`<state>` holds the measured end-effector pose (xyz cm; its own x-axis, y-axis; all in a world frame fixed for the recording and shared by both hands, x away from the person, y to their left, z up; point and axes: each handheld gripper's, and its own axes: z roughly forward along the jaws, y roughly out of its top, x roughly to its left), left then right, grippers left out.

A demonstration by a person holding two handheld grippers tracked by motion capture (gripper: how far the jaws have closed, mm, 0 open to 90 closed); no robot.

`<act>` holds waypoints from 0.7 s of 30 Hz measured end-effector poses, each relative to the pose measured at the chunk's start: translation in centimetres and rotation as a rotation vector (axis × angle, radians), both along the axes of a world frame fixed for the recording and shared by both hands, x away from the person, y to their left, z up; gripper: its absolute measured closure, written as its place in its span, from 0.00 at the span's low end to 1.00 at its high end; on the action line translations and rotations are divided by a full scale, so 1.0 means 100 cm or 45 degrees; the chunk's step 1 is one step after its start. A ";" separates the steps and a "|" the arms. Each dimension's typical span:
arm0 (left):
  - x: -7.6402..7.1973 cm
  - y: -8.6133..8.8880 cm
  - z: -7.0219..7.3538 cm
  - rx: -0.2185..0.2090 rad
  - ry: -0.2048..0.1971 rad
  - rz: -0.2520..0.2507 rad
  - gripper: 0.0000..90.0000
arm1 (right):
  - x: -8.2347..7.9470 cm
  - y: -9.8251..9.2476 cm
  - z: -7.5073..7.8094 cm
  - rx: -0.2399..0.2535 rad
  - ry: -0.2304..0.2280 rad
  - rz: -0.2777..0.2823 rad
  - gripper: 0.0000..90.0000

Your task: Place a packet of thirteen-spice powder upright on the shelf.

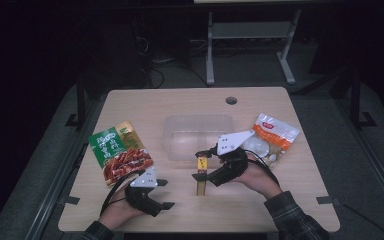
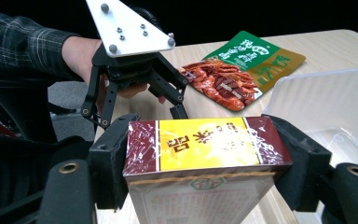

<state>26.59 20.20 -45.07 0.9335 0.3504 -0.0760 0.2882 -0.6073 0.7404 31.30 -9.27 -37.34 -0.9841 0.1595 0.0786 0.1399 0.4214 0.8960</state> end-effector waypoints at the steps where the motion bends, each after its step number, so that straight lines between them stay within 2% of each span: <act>1: 0.000 0.000 0.000 0.004 -0.010 -0.004 0.24 | 0.001 0.000 0.001 -0.002 -0.002 -0.005 0.34; 5: 0.000 0.000 0.000 0.007 -0.011 -0.001 0.24 | 0.003 -0.002 0.003 -0.006 -0.011 -0.011 0.34; 12: 0.000 0.000 -0.001 0.002 -0.007 -0.001 0.24 | 0.016 -0.004 0.018 -0.010 -0.050 -0.006 0.34; 21: 0.002 0.001 0.000 0.024 -0.012 -0.016 0.25 | 0.033 -0.004 0.035 -0.016 -0.078 -0.008 0.34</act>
